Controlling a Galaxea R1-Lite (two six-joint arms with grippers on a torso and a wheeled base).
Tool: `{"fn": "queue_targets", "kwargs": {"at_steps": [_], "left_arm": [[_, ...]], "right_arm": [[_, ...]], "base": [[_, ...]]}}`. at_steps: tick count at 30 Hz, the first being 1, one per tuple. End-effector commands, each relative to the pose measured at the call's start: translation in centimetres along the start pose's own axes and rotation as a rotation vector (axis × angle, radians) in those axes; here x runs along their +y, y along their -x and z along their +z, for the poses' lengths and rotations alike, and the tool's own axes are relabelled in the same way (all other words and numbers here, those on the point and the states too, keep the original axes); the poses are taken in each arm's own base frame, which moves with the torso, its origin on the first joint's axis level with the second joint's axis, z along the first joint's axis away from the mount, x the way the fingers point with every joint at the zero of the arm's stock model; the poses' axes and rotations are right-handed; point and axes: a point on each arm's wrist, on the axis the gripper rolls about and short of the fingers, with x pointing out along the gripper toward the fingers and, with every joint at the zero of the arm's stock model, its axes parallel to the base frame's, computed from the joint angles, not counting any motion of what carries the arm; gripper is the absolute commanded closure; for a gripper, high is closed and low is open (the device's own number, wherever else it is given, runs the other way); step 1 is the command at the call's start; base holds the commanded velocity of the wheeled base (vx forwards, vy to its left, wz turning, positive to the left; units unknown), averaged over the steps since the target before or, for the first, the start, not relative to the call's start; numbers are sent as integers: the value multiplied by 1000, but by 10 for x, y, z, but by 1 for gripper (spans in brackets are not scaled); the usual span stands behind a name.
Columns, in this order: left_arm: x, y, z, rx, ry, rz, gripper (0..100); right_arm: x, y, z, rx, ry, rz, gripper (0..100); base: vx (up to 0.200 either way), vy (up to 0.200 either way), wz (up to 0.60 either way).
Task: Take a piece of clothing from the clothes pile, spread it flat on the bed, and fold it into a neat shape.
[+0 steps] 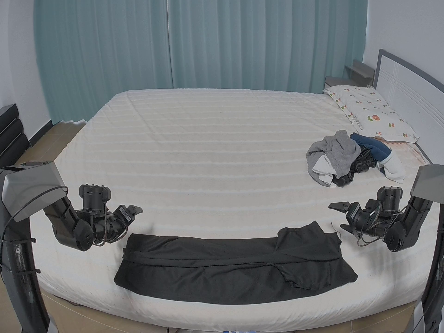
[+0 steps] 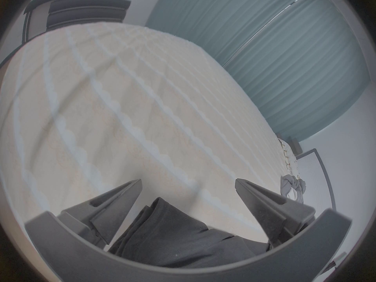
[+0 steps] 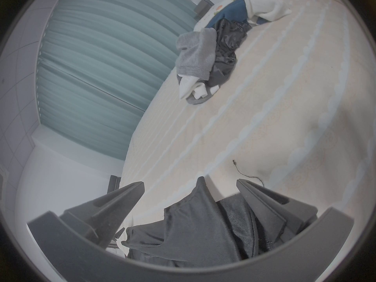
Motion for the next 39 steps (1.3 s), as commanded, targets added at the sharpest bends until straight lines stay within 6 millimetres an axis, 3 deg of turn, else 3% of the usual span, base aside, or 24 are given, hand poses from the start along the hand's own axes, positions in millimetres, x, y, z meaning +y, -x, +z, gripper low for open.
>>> {"fn": "queue_targets", "kwargs": {"at_steps": [1,15,16,28,39], "left_arm": [[1,-20,-7,49,15,9,0],[2,-15,-22,92,-38,32,0],[2,-14,-23,94,-38,33,100],[17,-14,-12,38,18,90,100],[18,-13,-9,-53,93,13,100]], "right_arm": [[-9,-13,-5,35,-26,-26,0],[-15,-11,-7,40,-45,-43,0],[-16,-12,-7,40,-44,-45,0],[-18,-12,-8,39,-49,-50,0],[-18,-14,-6,15,-45,-58,0]], "base": [[0,0,0],[0,0,0],[0,0,0],[0,0,0],[0,0,0]]}}
